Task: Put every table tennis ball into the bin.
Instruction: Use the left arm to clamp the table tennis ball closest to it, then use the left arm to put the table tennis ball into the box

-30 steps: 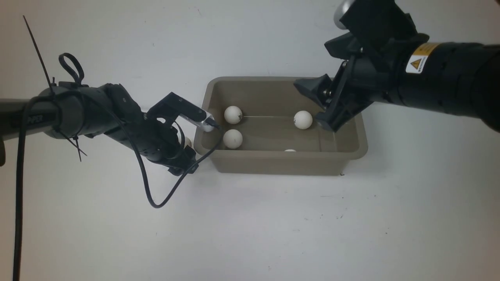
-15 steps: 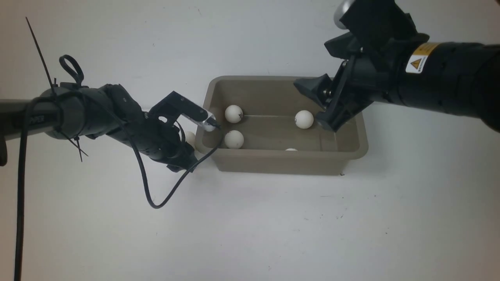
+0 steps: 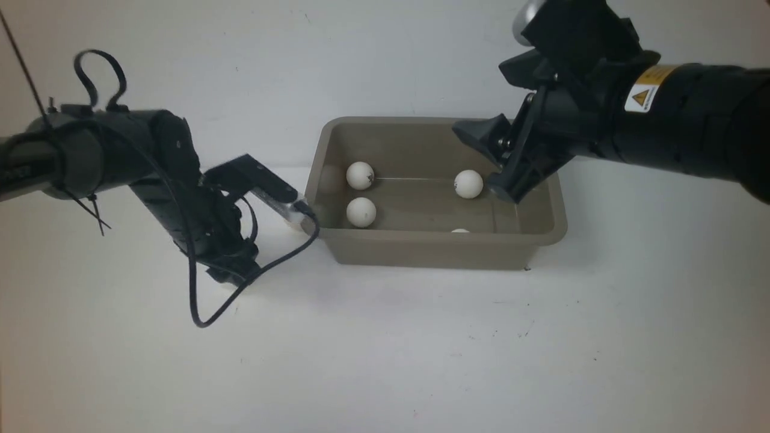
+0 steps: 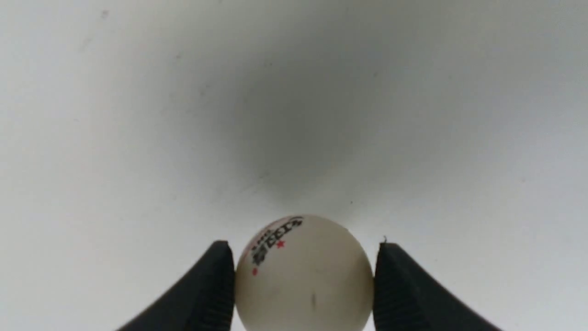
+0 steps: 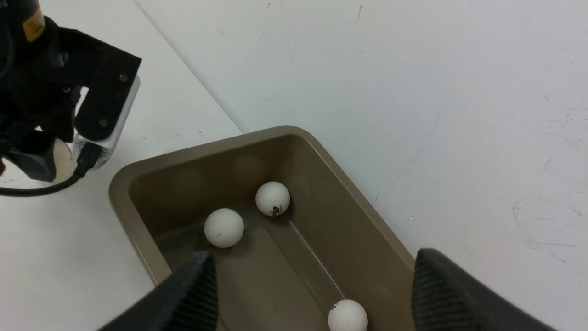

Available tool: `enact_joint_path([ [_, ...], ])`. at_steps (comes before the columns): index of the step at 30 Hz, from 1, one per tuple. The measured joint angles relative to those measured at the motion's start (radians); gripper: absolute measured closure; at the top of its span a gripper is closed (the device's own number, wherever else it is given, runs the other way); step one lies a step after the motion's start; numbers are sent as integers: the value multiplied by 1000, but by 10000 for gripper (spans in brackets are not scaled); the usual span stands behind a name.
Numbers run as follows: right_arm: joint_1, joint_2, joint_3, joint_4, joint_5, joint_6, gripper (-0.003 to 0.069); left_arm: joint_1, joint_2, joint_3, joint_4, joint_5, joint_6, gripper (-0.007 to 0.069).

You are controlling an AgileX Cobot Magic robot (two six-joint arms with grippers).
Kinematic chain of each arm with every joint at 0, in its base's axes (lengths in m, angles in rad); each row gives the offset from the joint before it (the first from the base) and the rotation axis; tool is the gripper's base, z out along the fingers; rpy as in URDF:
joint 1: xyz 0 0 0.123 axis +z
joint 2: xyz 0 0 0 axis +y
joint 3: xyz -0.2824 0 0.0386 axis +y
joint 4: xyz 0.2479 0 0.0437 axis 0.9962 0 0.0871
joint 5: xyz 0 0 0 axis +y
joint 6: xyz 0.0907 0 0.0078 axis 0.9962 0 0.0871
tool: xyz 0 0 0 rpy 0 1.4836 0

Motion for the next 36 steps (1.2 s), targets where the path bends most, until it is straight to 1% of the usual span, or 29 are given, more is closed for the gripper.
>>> enact_joint_path([
  [3, 0, 0, 0, 0, -17, 0, 144, 0, -90, 0, -34, 0, 5, 279],
  [6, 0, 0, 0, 1, -35, 0, 144, 0, -152, 0, -100, -2, 53, 279],
  [10, 0, 0, 0, 1, -43, 0, 144, 0, -194, 0, -295, -18, 223, 279],
  [11, 0, 0, 0, 1, -44, 0, 144, 0, -192, 0, -426, -36, 347, 279],
  [12, 0, 0, 0, 2, -44, 0, 144, 0, -186, 0, -526, -48, 440, 279],
  [15, 0, 0, 0, 4, -45, 0, 144, 0, -154, 0, -788, -89, 693, 279],
  [17, 0, 0, 0, 4, -45, 0, 145, 0, -121, -1, -930, -101, 826, 279],
  [18, 0, 0, 0, 4, -45, 0, 146, 0, -93, -4, -1050, -112, 940, 279],
  [21, 0, 0, 0, 4, -46, 0, 160, -1, 4, -32, -1286, -125, 1145, 279],
  [23, 0, 0, 0, 4, -46, 0, 169, -1, 56, -50, -1396, -137, 1248, 279],
  [26, 0, 0, 0, 4, -46, -1, 182, -1, 120, -65, -1464, -142, 1337, 279],
  [29, 0, 0, 0, 3, -46, -1, 187, -1, 155, -73, -1478, -142, 1379, 279],
  [31, 0, 0, 0, 3, -46, -1, 187, -1, 158, -74, -1481, -142, 1396, 244],
  [32, 0, 0, 0, 3, -46, -2, 187, -1, 158, -74, -1484, -142, 1395, 211],
  [34, 0, 0, 0, 0, -46, -4, 187, -1, 153, -76, -1485, -142, 1370, 139],
  [36, 0, 0, 0, 0, -46, -4, 187, 1, 137, -76, -1465, -151, 1325, 109],
])
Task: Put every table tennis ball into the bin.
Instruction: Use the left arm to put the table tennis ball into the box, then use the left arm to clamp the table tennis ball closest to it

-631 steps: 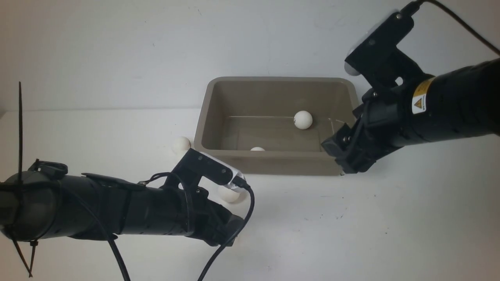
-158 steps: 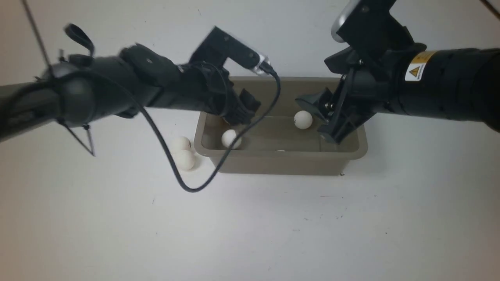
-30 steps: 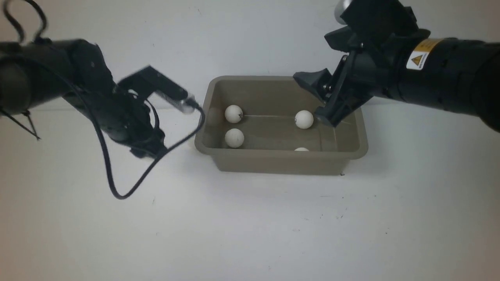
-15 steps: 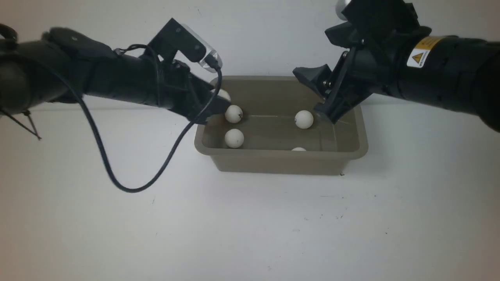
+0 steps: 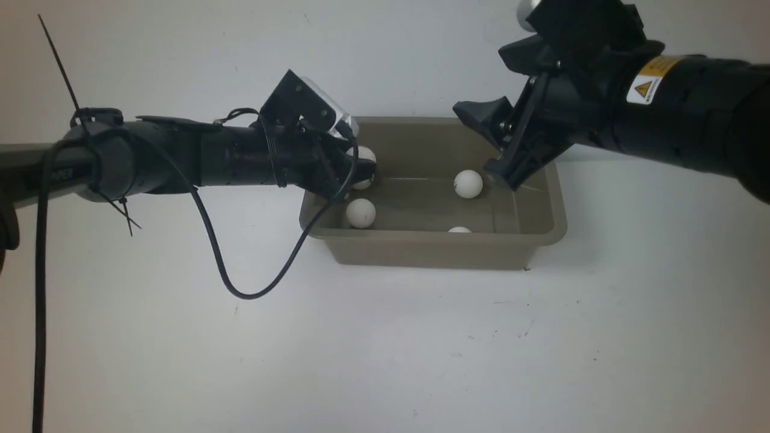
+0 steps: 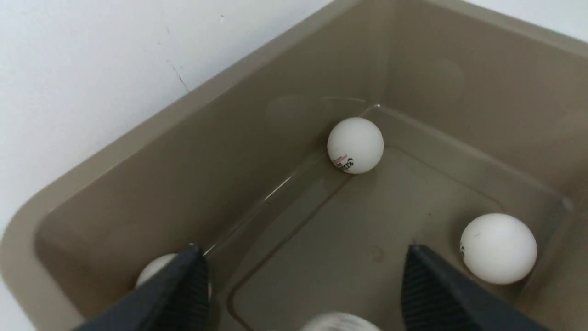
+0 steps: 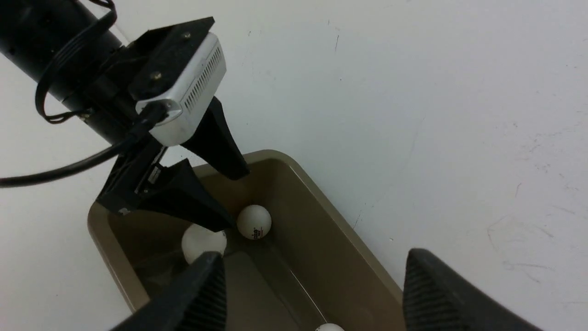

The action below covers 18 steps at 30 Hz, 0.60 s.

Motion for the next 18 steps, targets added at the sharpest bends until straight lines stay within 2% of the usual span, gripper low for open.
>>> enact_joint_path([
  [6, 0, 0, 0, 0, 1, 0, 187, 53, -82, 0, 156, -17, -201, 113],
  [10, 0, 0, 0, 0, 1, 0, 187, 100, -132, 0, 261, -15, -288, 129],
  [13, 0, 0, 0, 0, 1, 0, 187, 116, -141, -1, 296, -12, -317, 134],
  [18, 0, 0, 0, 0, 1, 0, 187, 229, -180, -2, 487, 86, -354, 136],
])
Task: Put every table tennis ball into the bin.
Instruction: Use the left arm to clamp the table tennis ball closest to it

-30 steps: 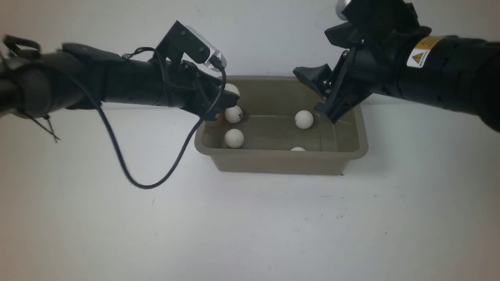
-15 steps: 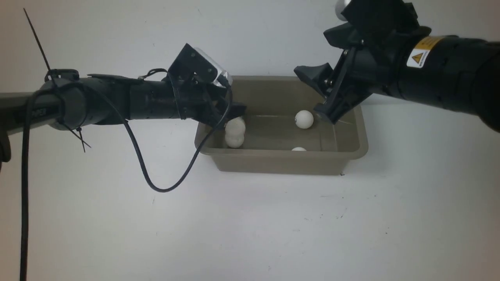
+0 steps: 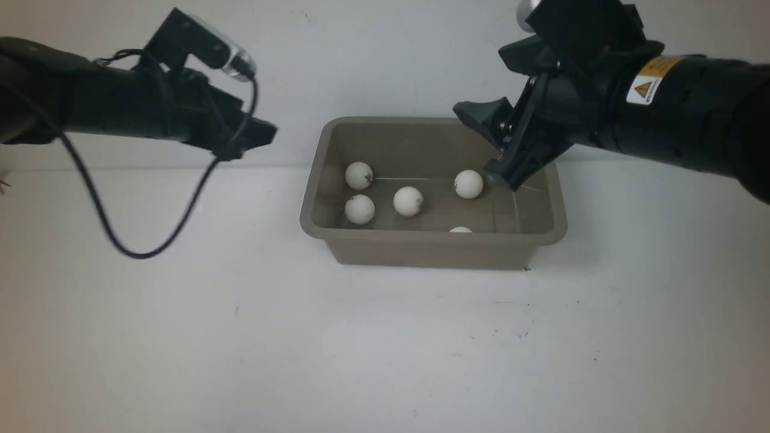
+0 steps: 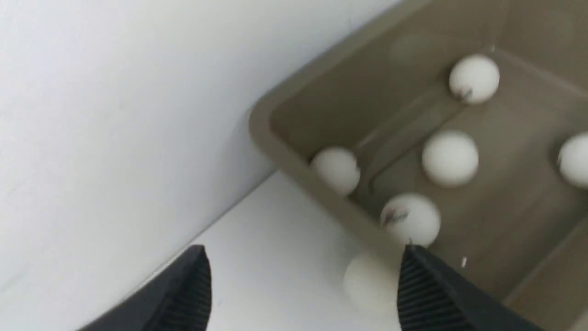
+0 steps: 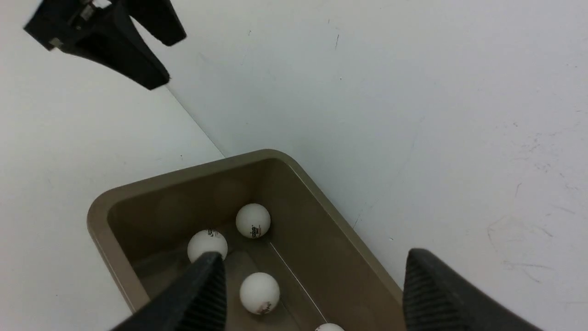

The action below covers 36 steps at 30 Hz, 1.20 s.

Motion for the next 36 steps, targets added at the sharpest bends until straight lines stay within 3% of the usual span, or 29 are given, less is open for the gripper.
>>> enact_joint_path([
  [3, 0, 0, 0, 0, 0, 0, 187, 30, 2, 0, 30, 42, 35, 136],
  [12, 0, 0, 0, 0, 0, 0, 187, 58, 64, -1, 44, 144, 340, 136],
  [18, 0, 0, 0, -12, 0, 0, 187, 57, 162, -1, -86, 142, 454, 136],
  [23, 0, 0, 0, -14, 3, 0, 187, 27, 208, -1, -197, 78, 405, 136],
  [29, 0, 0, 0, -17, 4, 0, 187, -62, 230, -1, -216, -109, 246, 136],
  [36, 0, 0, 0, -17, 9, 0, 187, -141, 236, -1, -223, -200, 212, 136],
])
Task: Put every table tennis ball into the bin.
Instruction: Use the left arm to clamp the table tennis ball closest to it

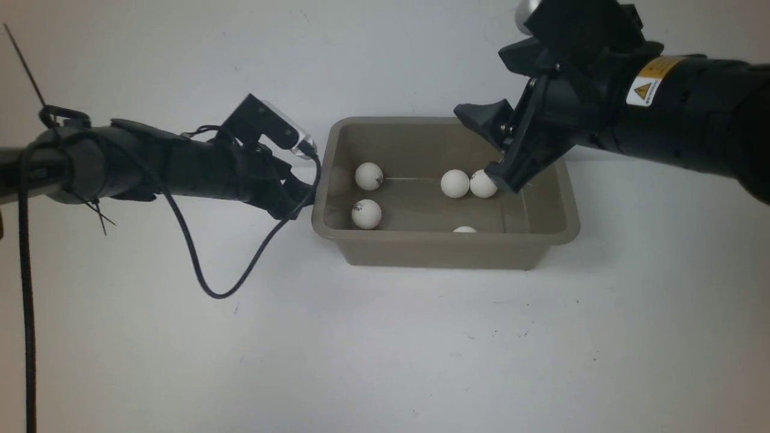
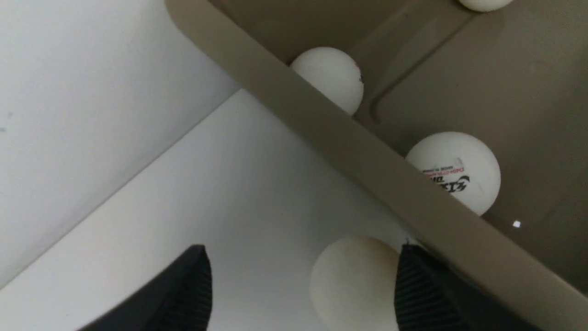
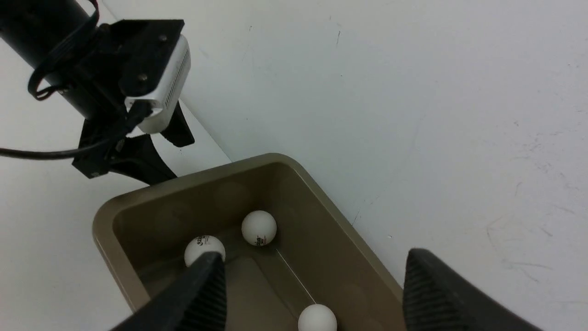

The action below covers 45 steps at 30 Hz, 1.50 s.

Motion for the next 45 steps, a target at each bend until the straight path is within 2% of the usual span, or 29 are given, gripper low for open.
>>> enact_joint_path([
  [19, 0, 0, 0, -1, 18, 0, 187, -42, 30, 0, -57, -32, -2, 136],
  [45, 0, 0, 0, -1, 22, 0, 187, -96, 30, 0, -17, -56, -11, 136],
])
